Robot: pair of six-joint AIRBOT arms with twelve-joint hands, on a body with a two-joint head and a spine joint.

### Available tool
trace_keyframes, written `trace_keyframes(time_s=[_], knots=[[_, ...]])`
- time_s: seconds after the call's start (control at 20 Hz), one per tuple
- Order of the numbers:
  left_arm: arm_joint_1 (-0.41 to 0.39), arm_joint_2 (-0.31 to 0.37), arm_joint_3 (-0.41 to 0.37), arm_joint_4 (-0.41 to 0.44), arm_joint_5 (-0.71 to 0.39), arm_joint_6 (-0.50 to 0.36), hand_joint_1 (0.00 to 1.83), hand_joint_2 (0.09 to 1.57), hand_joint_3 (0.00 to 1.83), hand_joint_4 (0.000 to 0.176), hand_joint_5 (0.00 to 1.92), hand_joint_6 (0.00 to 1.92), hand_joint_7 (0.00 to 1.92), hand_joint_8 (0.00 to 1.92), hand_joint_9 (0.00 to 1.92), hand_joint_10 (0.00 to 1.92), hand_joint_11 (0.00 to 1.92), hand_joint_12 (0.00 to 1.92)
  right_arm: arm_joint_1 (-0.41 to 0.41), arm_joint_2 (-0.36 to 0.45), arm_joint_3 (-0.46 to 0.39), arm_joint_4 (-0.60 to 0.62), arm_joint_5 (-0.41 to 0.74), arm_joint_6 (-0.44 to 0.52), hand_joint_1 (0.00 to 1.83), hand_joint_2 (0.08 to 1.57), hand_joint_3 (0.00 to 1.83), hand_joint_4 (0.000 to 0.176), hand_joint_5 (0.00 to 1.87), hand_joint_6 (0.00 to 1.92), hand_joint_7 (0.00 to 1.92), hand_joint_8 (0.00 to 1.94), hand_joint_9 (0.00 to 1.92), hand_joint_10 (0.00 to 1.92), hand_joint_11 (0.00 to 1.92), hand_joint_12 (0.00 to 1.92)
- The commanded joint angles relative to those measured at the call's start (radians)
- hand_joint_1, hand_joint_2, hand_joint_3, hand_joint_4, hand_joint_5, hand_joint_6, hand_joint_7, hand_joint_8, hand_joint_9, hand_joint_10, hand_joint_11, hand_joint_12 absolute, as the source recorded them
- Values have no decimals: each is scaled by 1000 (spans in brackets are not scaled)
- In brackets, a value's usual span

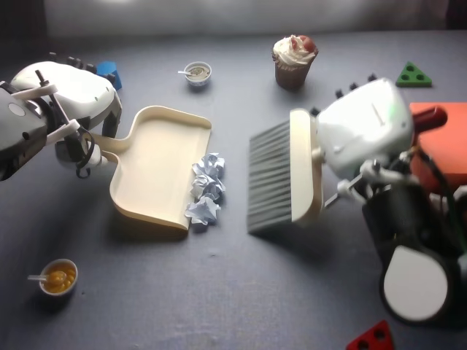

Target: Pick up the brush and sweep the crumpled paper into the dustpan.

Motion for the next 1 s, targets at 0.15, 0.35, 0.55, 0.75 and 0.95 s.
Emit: trace_keyframes(time_s=[0.15, 0.35, 0.55, 0.75, 0.95], knots=[[-14, 5, 8, 36, -78, 4, 1109, 1132, 0, 0, 956, 1016, 450, 2, 335, 2, 311, 24, 60, 41, -38, -73, -51, -121, 1552, 1202, 2, 100, 1048, 1921, 1105, 1941, 1131, 1921, 1143, 1921], [-14, 3, 8, 36, -77, 4, 1104, 1139, 0, 0, 942, 1039, 468, 8, 342, 8, 312, 24, 145, 71, -94, -55, -16, -268, 1578, 1185, 0, 126, 1026, 1921, 1078, 1941, 1088, 1921, 1108, 1921], [-15, 3, 8, 36, -75, 4, 1095, 1137, 1, 0, 944, 1035, 468, 2, 350, 1, 315, 27, 208, 82, -142, -49, 23, -369, 1683, 1127, 0, 148, 1083, 1921, 1111, 1941, 1116, 1921, 1129, 1921], [-20, 2, 8, 36, -74, 4, 1092, 1143, 1, 0, 932, 1055, 463, 2, 358, 3, 327, 33, 256, 81, -174, 14, 66, -490, 1698, 1125, 0, 158, 1082, 1921, 1120, 1941, 1136, 1921, 1128, 1921], [-20, 3, 7, 33, -75, 4, 1092, 1143, 0, 0, 935, 1051, 457, 1, 347, 2, 313, 28, 265, 41, -168, 76, 89, -757, 1692, 1128, 0, 160, 1089, 1921, 1118, 1941, 1133, 1921, 1137, 1921]])
